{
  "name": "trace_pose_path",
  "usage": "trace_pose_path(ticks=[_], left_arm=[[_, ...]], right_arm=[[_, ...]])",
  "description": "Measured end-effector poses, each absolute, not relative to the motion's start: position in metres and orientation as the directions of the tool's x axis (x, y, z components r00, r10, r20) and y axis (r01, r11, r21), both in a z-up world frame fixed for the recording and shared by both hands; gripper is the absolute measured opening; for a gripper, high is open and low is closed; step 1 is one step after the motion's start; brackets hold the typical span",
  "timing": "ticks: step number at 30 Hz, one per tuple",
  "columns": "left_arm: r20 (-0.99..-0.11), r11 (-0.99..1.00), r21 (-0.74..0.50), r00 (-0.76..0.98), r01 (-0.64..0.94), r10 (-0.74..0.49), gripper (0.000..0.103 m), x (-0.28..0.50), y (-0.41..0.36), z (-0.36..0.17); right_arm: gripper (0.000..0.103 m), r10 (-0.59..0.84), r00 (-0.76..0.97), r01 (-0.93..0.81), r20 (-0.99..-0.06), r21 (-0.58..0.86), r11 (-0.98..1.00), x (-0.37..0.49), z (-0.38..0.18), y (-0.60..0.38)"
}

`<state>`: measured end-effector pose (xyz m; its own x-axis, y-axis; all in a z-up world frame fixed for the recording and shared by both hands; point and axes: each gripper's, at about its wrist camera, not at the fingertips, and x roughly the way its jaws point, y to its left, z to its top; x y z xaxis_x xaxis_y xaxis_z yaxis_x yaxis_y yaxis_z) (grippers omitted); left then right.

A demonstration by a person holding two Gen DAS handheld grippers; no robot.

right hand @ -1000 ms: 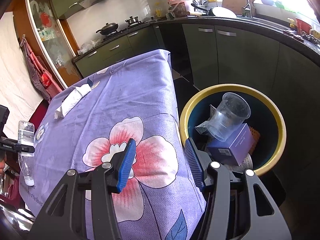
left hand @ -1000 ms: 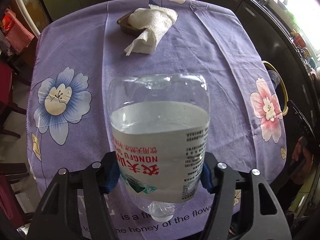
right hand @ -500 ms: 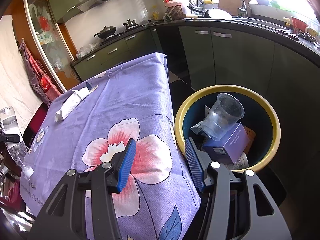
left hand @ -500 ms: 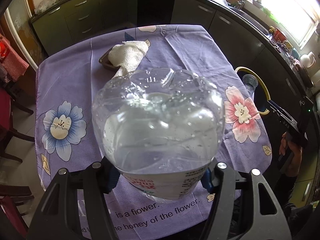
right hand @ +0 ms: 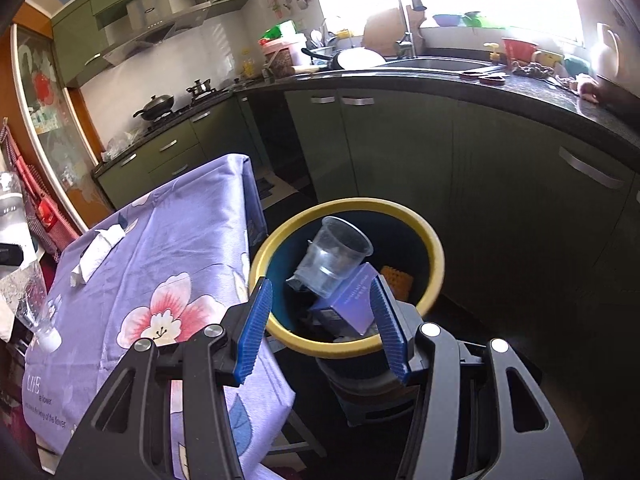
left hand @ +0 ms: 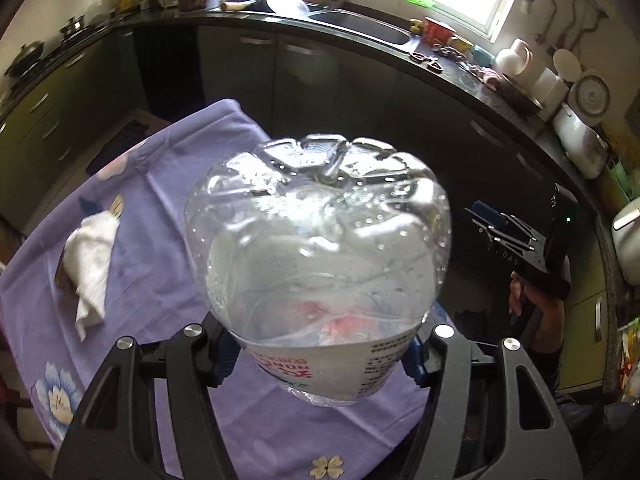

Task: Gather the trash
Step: 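Carry the water bottle over the bin and open the left gripper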

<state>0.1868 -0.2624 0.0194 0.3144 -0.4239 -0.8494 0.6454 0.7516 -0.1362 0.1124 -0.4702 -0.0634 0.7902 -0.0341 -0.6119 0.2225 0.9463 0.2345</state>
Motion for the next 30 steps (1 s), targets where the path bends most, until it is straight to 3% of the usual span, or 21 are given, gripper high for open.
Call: trace_pose_path(ticks=[7, 14, 22, 24, 30], left_arm=[[-0.828, 0.611, -0.161, 0.23, 0.775, -0.511, 0.061, 0.222, -0.394, 0.008], [-0.856, 0.533, -0.191, 0.126, 0.824, -0.502, 0.061, 0.242, -0.494, -0.049], [-0.899, 0.553, -0.103, 0.161, 0.827, -0.408, 0.062, 0.253, -0.536, -0.105], [-0.912, 0.561, -0.082, 0.165, 0.824, -0.376, 0.068, 0.256, -0.539, -0.116], [-0.904, 0.57, -0.076, 0.185, 0.818, -0.386, 0.073, 0.258, -0.517, -0.106]], right_arm=[[0.051, -0.072, 0.776, 0.294, -0.627, 0.258, 0.92, 0.095, -0.076, -0.506], [0.051, -0.085, 0.755, 0.332, -0.65, 0.267, 0.904, 0.088, -0.089, -0.523], [0.051, -0.074, 0.745, 0.337, -0.663, 0.279, 0.899, 0.089, -0.097, -0.53], [0.051, -0.068, 0.745, 0.332, -0.664, 0.28, 0.901, 0.092, -0.098, -0.528], [0.051, -0.059, 0.752, 0.317, -0.656, 0.282, 0.906, 0.093, -0.095, -0.523]])
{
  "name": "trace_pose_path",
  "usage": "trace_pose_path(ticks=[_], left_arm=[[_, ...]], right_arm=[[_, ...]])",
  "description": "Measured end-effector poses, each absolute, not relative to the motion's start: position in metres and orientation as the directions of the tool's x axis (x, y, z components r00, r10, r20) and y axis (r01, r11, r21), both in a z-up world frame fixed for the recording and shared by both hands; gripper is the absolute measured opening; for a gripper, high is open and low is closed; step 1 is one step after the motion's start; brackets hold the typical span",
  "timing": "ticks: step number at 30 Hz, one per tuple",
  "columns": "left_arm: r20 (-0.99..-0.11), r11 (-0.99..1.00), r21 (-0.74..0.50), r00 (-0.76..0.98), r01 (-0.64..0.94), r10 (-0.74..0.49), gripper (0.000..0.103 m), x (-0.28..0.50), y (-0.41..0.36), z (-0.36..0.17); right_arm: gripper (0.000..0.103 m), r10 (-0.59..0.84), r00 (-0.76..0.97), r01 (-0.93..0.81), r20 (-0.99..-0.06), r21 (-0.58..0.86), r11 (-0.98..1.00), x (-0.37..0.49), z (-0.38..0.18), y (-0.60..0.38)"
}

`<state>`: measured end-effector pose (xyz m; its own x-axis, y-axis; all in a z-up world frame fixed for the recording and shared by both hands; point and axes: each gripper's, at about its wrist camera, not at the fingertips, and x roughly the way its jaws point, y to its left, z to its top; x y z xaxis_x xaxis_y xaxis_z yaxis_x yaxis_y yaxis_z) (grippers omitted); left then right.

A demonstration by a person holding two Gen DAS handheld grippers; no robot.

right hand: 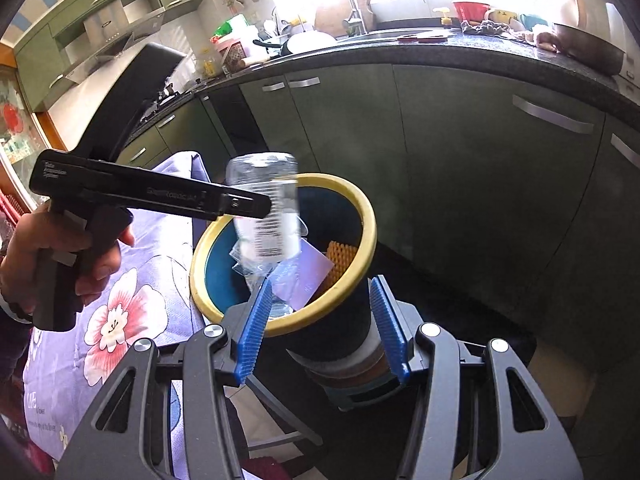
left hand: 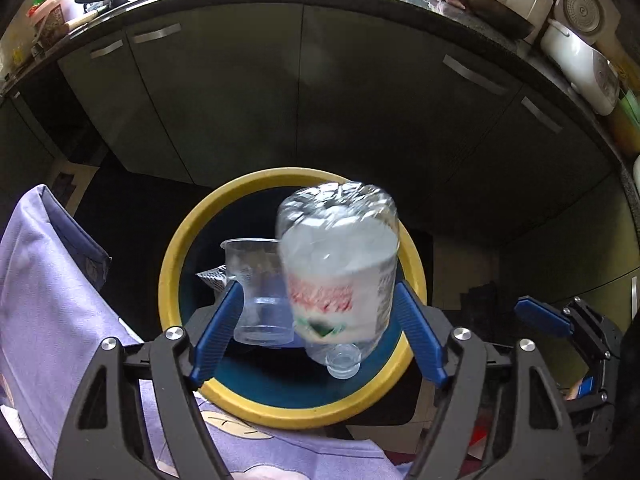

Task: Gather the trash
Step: 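Carry the water bottle over the bin and open the left gripper, then move the right gripper to the white tissue on the brown tray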

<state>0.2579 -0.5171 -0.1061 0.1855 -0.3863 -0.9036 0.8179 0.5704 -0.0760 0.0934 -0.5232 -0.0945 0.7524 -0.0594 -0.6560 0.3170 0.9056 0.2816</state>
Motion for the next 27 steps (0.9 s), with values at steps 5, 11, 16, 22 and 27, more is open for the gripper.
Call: trace_pose_path(ticks=[5, 11, 16, 22, 27], left_arm=[[-0.851, 0.589, -0.147, 0.202, 0.794, -0.486, 0.079, 0.254, -0.466, -0.064], [-0.761, 0.634, -0.231, 0.269, 0.738, -0.59, 0.082, 0.234, -0.363, -0.023], [-0.649, 0.709, -0.303, 0.407, 0.637, -0.643, 0.091, 0.205, -0.246, -0.003], [-0.606, 0.851, -0.306, 0.603, 0.426, -0.519, 0.096, 0.159, -0.106, -0.022], [-0.62, 0.918, -0.323, 0.681, 0.23, -0.389, 0.096, 0.132, -0.018, -0.047]], right_arm=[[0.051, -0.06, 0.755, 0.312, -0.653, 0.276, 0.909, 0.094, -0.091, -0.517], [0.051, -0.037, 0.759, 0.271, -0.65, 0.264, 0.926, 0.101, -0.084, -0.498], [0.052, 0.037, 0.769, 0.157, -0.638, 0.244, 0.957, 0.129, -0.065, -0.464], [0.061, 0.211, 0.711, -0.112, -0.671, 0.188, 0.976, 0.197, -0.045, -0.375], [0.063, 0.383, 0.592, -0.355, -0.709, 0.197, 0.914, 0.259, -0.04, -0.277]])
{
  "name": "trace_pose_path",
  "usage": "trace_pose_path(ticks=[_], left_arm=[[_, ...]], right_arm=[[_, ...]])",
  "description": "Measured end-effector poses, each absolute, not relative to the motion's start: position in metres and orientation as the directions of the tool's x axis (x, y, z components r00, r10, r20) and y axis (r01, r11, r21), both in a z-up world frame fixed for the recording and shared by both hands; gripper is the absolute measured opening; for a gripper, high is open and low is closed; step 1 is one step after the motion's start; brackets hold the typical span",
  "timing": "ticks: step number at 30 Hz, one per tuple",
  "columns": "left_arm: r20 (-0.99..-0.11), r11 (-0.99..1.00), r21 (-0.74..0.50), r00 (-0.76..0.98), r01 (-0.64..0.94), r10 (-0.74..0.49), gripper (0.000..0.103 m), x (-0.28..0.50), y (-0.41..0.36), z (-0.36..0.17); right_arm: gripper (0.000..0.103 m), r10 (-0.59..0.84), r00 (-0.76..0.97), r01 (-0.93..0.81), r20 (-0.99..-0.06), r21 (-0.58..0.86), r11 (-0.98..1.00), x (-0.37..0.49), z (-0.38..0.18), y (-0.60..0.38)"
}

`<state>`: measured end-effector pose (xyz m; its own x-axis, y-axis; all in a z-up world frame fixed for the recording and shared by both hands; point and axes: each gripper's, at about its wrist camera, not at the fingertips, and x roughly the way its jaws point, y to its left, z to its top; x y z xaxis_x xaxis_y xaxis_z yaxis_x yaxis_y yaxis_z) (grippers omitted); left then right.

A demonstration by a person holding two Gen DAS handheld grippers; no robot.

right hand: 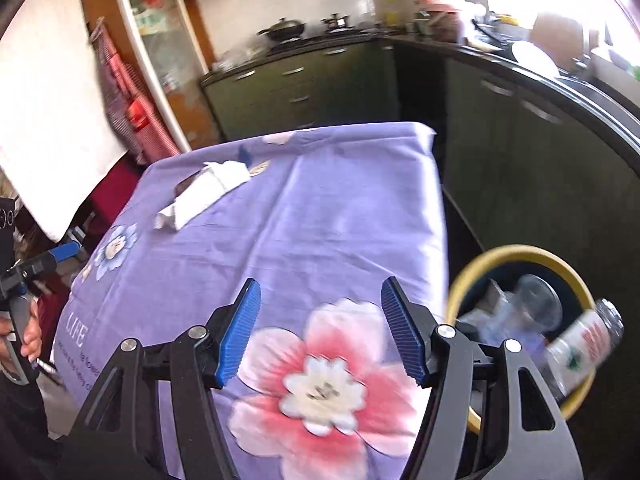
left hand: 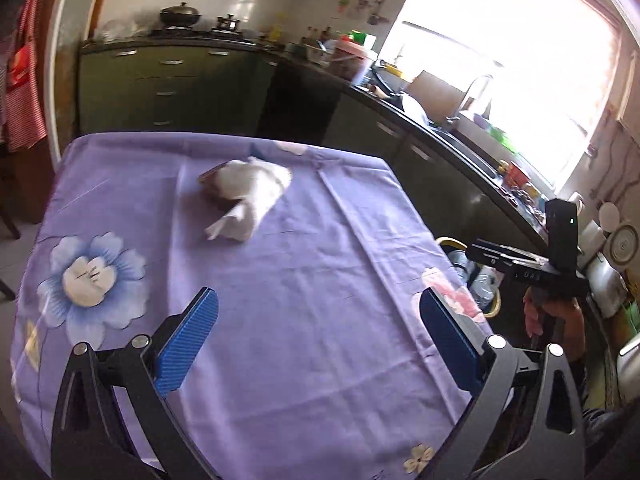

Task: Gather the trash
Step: 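Move the right gripper to the white tissue on the brown tray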

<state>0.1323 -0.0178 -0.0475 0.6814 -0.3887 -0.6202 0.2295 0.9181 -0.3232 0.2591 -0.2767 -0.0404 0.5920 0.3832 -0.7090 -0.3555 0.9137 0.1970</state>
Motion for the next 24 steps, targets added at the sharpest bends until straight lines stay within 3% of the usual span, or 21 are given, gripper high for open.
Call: trace_pose_path(ticks=[4, 9, 20, 24], left_arm=[[-0.621, 0.949, -0.282, 0.726, 0.144, -0.295, 0.096, 0.121, 0.018, -0.058], [-0.621, 0.936, -0.313, 0.71, 0.161, -0.33, 0.096, 0.12, 0.031, -0.069], [-0.608, 0.932, -0.303, 0.713, 0.198, -0.349, 0.096, 0.116, 0.037, -0.074], [-0.615, 0.936, -0.303, 0.713, 0.181, -0.337, 0.096, 0.118, 0.042, -0.077]], right_arm=[[0.063, 0.495, 0.47, -0.495, -0.731, 0.246, 0.834, 0.301, -0.043, -0.19], [0.063, 0.503, 0.403, -0.583, -0.765, 0.209, 0.785, 0.327, -0.059, -0.098], [0.062, 0.382, 0.389, -0.485, -0.838, 0.166, 0.858, 0.38, -0.112, -0.038], [0.05, 0.356, 0.402, -0.469, -0.844, 0.144, 0.871, 0.383, -0.115, -0.032]])
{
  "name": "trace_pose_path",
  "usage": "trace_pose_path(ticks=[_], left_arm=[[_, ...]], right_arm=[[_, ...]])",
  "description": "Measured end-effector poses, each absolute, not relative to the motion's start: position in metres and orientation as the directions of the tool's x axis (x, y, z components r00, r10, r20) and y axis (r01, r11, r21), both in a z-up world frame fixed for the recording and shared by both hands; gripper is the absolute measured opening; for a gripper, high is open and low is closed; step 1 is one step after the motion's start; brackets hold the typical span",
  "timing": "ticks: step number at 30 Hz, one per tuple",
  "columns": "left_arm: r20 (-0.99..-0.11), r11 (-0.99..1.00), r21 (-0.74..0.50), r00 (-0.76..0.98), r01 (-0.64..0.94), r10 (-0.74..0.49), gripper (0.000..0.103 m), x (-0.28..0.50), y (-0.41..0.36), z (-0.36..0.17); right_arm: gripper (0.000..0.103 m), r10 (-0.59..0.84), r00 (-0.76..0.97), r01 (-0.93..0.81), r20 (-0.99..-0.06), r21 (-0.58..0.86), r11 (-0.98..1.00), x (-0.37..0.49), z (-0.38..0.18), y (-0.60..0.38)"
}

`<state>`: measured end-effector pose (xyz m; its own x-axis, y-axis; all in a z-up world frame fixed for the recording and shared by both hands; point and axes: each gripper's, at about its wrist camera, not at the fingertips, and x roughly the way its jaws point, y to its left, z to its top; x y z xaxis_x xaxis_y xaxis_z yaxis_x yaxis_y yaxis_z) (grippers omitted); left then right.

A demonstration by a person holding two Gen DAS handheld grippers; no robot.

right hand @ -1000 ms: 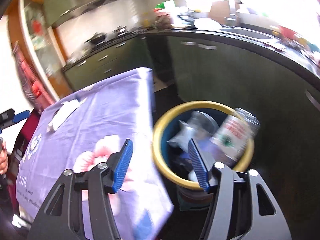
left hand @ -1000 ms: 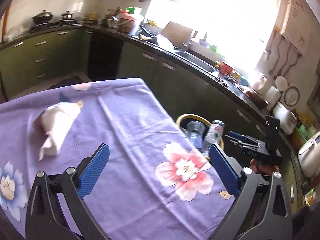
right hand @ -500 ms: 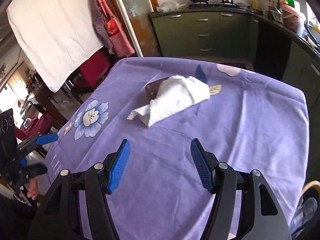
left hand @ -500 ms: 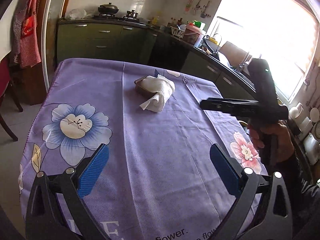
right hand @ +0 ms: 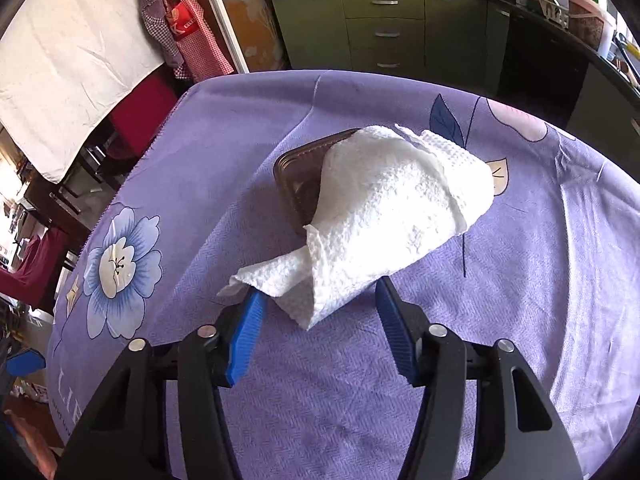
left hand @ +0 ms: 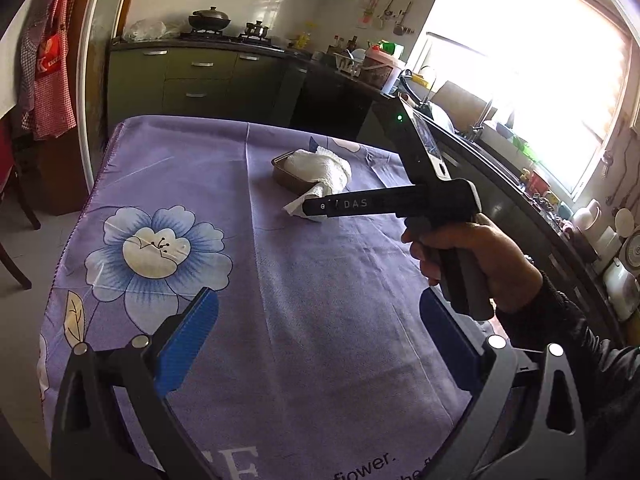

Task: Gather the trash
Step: 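Move the right gripper to the white tissue on the brown tray, then grasp the white tissue with the right gripper and lift it, then carry the tissue over the bin and open the right gripper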

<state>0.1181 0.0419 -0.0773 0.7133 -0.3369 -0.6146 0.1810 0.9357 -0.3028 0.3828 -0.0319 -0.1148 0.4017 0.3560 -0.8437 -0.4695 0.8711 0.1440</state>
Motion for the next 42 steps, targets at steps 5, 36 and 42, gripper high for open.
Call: trace_pose_path(ticks=[5, 36, 42], left_arm=[[-0.649, 0.968, -0.231, 0.726, 0.095, -0.226, 0.096, 0.121, 0.047, -0.081], [-0.637, 0.985, -0.126, 0.752, 0.115, -0.169, 0.096, 0.07, 0.002, -0.041], [-0.637, 0.98, -0.144, 0.744, 0.141, -0.201, 0.096, 0.076, -0.009, -0.039]], right_arm=[[0.006, 0.338, 0.425, -0.448, -0.84, 0.129, 0.885, 0.388, -0.114, -0.033], [0.003, 0.37, 0.748, -0.374, -0.551, 0.111, 0.921, 0.224, 0.107, -0.23], [0.003, 0.172, 0.767, -0.163, -0.618, 0.072, 0.984, 0.216, 0.102, -0.337]])
